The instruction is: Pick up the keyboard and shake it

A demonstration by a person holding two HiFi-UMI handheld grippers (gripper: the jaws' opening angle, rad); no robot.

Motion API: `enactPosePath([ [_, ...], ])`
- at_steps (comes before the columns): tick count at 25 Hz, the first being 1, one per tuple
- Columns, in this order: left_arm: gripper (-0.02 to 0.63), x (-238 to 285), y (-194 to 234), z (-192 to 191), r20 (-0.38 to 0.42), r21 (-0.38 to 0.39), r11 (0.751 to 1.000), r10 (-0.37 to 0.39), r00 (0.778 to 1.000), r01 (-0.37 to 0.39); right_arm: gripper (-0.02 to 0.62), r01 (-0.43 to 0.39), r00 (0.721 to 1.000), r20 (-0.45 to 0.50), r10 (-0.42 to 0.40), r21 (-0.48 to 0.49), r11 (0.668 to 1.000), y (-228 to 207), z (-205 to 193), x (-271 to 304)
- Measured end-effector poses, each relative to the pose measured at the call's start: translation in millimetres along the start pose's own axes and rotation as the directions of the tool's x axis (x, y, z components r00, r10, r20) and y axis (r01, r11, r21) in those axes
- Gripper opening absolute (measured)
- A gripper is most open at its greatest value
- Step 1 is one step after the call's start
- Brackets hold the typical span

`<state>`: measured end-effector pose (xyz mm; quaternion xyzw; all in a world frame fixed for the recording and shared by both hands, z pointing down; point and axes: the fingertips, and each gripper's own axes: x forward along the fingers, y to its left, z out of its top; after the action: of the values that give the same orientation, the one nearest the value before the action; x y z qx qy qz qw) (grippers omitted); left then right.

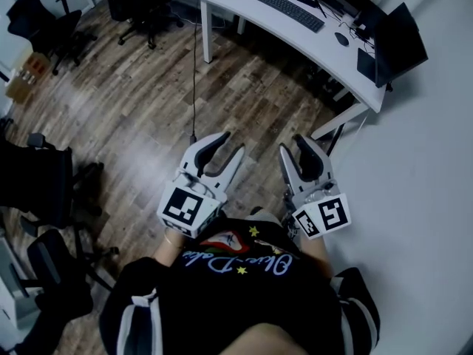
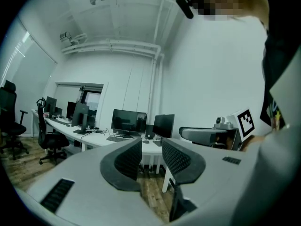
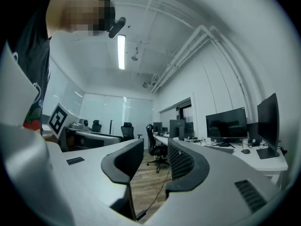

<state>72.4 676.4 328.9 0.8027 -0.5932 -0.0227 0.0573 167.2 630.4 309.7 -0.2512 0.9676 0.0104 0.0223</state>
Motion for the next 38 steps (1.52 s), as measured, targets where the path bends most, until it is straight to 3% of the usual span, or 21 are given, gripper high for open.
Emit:
enactPosePath([
  [4,0.127,5,8,-13,-0.021,-0.010,1.000,-0.002,1.000,0.002,0.129,0.005,1.000,-0.021,-0.005,-0.006,1.000,-1,-8,4],
  [10,0.126,38,22,-22,-0.040,-0.036,0.999,0.004,0.999,-0.006,0.132,0.024,0.999,-0.031,-0.024,0.002,1.000,-40,-20,18],
  [23,0.135,173,41,-18,-0.084,0.010,0.998,0.060,0.995,-0.059,0.138,0.032,0.999,0.012,-0.033,0.062,0.998,-195,-30,59],
  [38,0.135,314,34,-7,-0.110,0.035,0.994,0.105,0.988,-0.102,0.141,0.001,0.999,0.045,-0.007,0.132,0.991,-343,-33,76],
])
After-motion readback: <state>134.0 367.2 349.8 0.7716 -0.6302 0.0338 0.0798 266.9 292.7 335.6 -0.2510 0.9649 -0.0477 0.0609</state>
